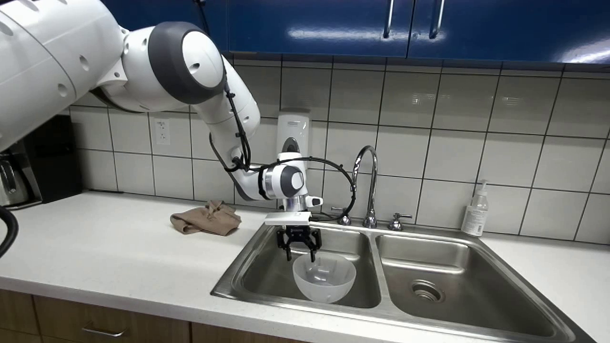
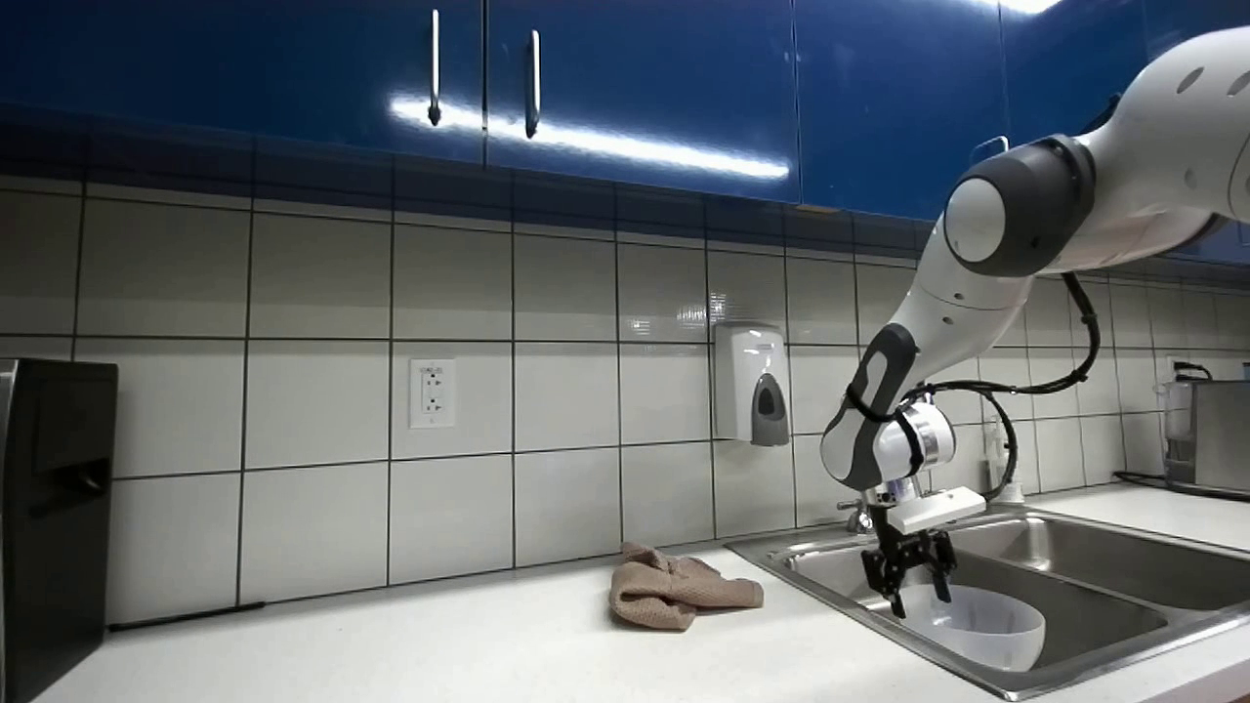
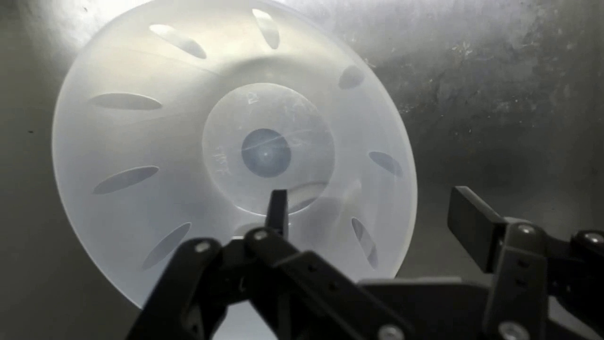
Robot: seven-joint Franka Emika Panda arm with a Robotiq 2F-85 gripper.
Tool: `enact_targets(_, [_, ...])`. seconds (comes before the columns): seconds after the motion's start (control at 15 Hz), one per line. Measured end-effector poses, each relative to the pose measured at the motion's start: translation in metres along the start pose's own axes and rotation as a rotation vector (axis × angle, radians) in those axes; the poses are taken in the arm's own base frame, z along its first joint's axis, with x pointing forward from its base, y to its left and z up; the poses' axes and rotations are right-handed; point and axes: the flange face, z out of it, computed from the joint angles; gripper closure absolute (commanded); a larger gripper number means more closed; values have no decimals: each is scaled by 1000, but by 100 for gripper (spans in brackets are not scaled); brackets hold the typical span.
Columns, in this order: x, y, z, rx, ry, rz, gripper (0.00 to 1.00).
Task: Put the bowl in the left sink
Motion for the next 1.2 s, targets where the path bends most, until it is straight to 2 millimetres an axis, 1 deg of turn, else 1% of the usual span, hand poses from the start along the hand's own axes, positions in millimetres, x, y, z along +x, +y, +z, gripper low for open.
enact_targets(0.13, [-3, 14, -10, -3, -6, 22, 0])
enact_targets(0.33, [-10, 40, -35, -2, 8, 60, 0])
enact_targets(0.47, [-18, 54, -54, 2, 21, 82, 0])
enact_targets(0.6, [-30, 62, -72, 9, 28, 98, 0])
enact_targets(0.73, [-47, 64, -90, 23, 24, 93, 0])
enact_targets(0.87, [-70, 61, -108, 43, 19, 70, 0])
enact_targets(1.2, [-139, 46, -153, 89, 15, 22, 0])
